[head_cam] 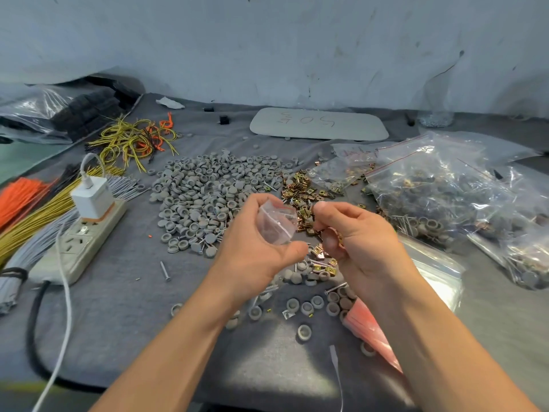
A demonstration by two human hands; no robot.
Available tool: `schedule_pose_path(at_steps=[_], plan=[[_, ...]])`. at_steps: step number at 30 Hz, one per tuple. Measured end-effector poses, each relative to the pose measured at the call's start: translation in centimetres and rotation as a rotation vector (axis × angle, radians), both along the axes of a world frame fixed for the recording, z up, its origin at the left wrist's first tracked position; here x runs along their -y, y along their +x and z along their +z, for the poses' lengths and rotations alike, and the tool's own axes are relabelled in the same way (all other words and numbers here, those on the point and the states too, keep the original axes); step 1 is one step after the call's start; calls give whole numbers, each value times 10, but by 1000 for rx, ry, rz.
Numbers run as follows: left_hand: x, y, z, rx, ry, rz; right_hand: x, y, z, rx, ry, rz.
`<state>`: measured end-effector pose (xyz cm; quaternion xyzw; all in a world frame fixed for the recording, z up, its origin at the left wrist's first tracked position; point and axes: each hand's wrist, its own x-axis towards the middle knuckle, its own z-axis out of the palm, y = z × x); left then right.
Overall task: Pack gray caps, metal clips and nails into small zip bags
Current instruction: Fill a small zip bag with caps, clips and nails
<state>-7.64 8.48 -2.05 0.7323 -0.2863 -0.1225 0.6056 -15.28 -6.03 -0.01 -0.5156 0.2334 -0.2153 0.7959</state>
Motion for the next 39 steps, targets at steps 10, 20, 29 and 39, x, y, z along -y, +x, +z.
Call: schedule_pose_path(at_steps=[10, 20, 29, 39], plan=[[11, -8, -1, -33, 95, -103, 0, -8, 10, -35, -867, 40], [1, 3, 10, -264, -209, -113, 24, -6, -2, -186, -157, 53], [-19, 26, 28, 148, -381, 484, 14, 2, -7, -131, 146, 137], [14, 8, -18, 409, 615, 189, 4, 8, -18, -139, 143, 68]])
